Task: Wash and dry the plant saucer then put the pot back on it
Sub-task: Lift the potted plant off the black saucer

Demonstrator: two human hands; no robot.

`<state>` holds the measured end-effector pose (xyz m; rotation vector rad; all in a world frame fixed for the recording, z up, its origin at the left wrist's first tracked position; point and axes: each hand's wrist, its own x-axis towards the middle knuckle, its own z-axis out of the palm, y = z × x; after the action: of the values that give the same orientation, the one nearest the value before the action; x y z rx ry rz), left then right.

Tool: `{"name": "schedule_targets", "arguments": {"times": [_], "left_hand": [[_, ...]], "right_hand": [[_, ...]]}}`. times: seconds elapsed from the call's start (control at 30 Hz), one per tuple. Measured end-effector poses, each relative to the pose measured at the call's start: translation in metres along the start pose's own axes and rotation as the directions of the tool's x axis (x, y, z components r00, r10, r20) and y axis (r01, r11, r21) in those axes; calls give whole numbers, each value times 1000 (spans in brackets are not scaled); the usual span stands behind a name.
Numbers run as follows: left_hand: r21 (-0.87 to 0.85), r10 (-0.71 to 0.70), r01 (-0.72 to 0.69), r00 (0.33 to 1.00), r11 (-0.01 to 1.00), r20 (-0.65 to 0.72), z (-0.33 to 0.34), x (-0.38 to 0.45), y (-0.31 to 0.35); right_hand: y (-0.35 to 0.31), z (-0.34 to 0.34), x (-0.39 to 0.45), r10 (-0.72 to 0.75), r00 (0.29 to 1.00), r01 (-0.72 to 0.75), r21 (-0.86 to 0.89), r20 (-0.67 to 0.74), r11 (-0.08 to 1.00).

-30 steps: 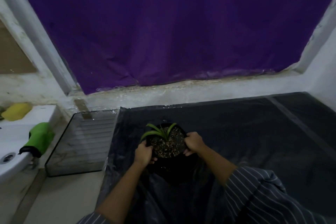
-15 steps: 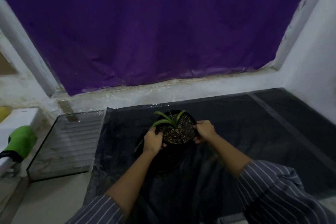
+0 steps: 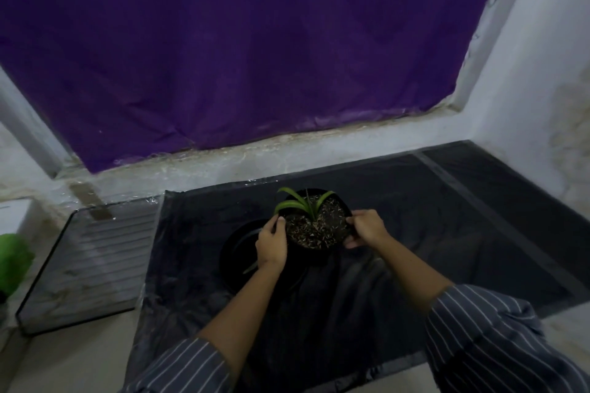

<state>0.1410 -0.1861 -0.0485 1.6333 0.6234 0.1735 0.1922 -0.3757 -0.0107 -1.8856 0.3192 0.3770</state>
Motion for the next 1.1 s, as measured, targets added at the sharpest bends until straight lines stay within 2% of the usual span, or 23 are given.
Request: {"name": "schedule_targets", "arguments": {"times": [0.17,0.5,0.6,0.9,0.93,1.0,1.07,1.1], "left_hand": [[-27,-19,21,995,999,99,5,-1,0],[91,-85,58,937,994,339,56,-17,-10],[144,-110,59,922,988,371,69,-19,-13],[159,-128,71,913,985,387,72,-19,-19],[155,-131,76,914,985,383,71,-18,-20],[141,-115,70,930,988,348,65,-20,-23],[134,-66,28,956,991,284,53,-21,-28],[152,-36,-1,970,988,241,45,-22,-31]], "right_hand": [[10,-4,5,49,998,-48,38,-36,998],[52,-48,17,131,976,-132,2,-175,991],[64,-58,21,164,975,-166,-3,-150,986],[70,-55,15,258,960,-232,211,-108,950],[70,-53,12,265,955,-229,231,-136,946],[70,-41,-1,254,912,-193,209,-321,959],[73,-20,-23,227,811,-111,239,-540,965],[76,-7,-35,233,772,-75,278,-592,958]]}}
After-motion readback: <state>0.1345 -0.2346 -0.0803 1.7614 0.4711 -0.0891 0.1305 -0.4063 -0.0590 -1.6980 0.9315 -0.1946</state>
